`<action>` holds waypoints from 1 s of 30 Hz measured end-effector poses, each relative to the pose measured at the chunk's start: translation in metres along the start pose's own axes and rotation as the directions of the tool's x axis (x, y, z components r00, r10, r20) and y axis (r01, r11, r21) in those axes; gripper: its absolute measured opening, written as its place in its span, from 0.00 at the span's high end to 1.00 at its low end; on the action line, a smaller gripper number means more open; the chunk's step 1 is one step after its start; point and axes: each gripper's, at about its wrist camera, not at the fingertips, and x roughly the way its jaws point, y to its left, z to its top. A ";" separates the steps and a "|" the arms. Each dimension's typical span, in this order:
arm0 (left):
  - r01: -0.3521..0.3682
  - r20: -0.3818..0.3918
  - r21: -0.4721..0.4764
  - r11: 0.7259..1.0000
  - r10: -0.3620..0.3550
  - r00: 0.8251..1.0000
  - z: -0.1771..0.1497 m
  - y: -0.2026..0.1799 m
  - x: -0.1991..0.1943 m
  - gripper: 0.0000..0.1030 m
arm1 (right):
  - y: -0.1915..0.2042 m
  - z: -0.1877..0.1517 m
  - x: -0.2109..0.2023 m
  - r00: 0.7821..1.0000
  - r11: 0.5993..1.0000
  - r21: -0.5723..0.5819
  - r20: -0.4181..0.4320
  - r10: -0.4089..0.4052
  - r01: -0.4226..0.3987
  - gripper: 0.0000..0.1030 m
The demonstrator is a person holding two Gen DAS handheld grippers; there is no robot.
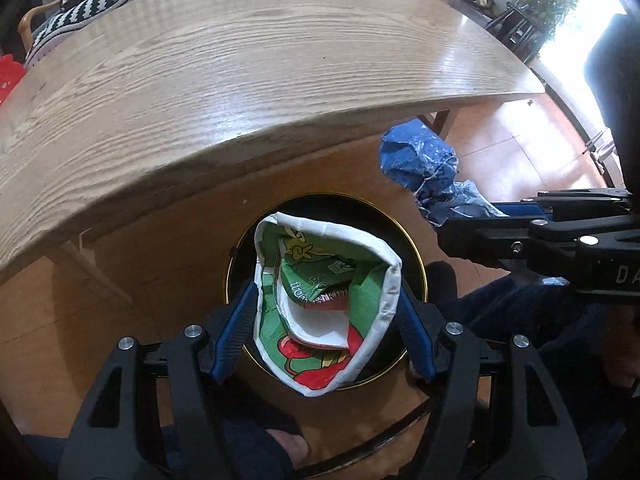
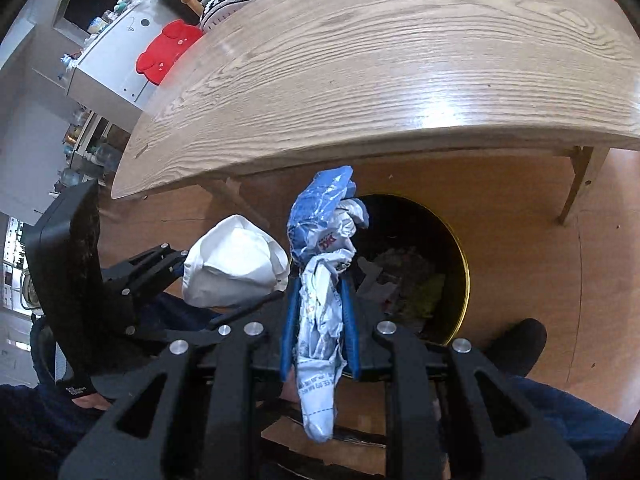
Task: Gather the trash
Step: 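Carry the cup and wrapper over the bin and open both tools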
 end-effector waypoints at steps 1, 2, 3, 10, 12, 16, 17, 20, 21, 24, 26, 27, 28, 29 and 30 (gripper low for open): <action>0.002 0.003 -0.001 1.000 -0.002 1.000 0.000 -0.001 -0.001 0.36 | 0.000 0.001 0.000 1.000 1.000 0.002 0.001 0.000 0.000 0.80; 0.003 0.006 -0.001 1.000 -0.003 1.000 -0.001 -0.004 -0.001 0.36 | 0.000 0.001 0.001 1.000 1.000 0.002 0.001 0.000 0.000 0.80; 0.003 0.008 -0.002 1.000 -0.003 1.000 -0.001 -0.004 -0.002 0.36 | -0.001 0.001 0.001 1.000 1.000 0.004 0.001 -0.001 0.001 0.80; -0.005 0.014 0.004 1.000 0.005 1.000 -0.003 -0.006 -0.006 0.36 | 0.000 0.003 -0.001 1.000 1.000 0.008 0.005 -0.003 0.003 0.80; -0.007 0.015 0.003 1.000 0.007 1.000 -0.003 -0.006 -0.006 0.36 | -0.001 0.003 -0.001 1.000 1.000 0.007 0.007 -0.003 0.003 0.80; -0.009 0.015 0.002 1.000 0.009 1.000 -0.004 -0.006 -0.006 0.36 | 0.000 0.003 -0.001 1.000 1.000 0.007 0.009 -0.004 0.004 0.80; -0.009 0.016 0.001 1.000 0.009 1.000 -0.004 -0.006 -0.006 0.35 | 0.000 0.003 -0.002 1.000 1.000 0.009 0.010 -0.004 0.004 0.80; -0.003 0.015 -0.003 1.000 0.003 1.000 -0.003 -0.006 -0.006 0.35 | -0.001 0.003 -0.002 1.000 1.000 0.012 0.012 -0.006 0.006 0.80; 0.002 0.014 -0.004 1.000 -0.002 1.000 -0.003 -0.006 -0.006 0.34 | -0.001 0.004 -0.002 1.000 1.000 0.014 0.012 -0.005 0.005 0.79; 0.028 0.010 -0.009 1.000 -0.028 1.000 -0.003 -0.006 -0.005 0.29 | -0.002 0.005 -0.003 1.000 1.000 0.020 0.015 -0.006 0.006 0.76; 0.034 0.013 -0.013 0.999 -0.034 0.999 -0.003 -0.005 -0.006 0.21 | -0.002 0.005 -0.004 1.000 1.000 0.028 0.021 -0.007 0.006 0.61; 0.034 0.015 -0.014 0.999 -0.034 0.999 -0.003 -0.005 -0.006 0.21 | -0.003 0.005 -0.006 1.000 0.999 0.031 0.028 -0.008 0.007 0.49; 0.034 0.017 -0.013 0.999 -0.034 0.999 -0.002 -0.005 -0.007 0.20 | -0.002 0.005 -0.007 0.999 0.999 0.031 0.035 -0.008 0.007 0.46; 0.032 0.017 -0.014 0.999 -0.032 0.999 -0.002 -0.006 -0.007 0.20 | -0.001 0.006 -0.009 0.999 1.000 0.028 0.041 -0.010 0.009 0.45; 0.031 0.016 -0.014 0.999 -0.031 0.999 -0.002 -0.006 -0.007 0.20 | -0.001 0.006 -0.009 0.999 1.000 0.026 0.043 -0.010 0.009 0.45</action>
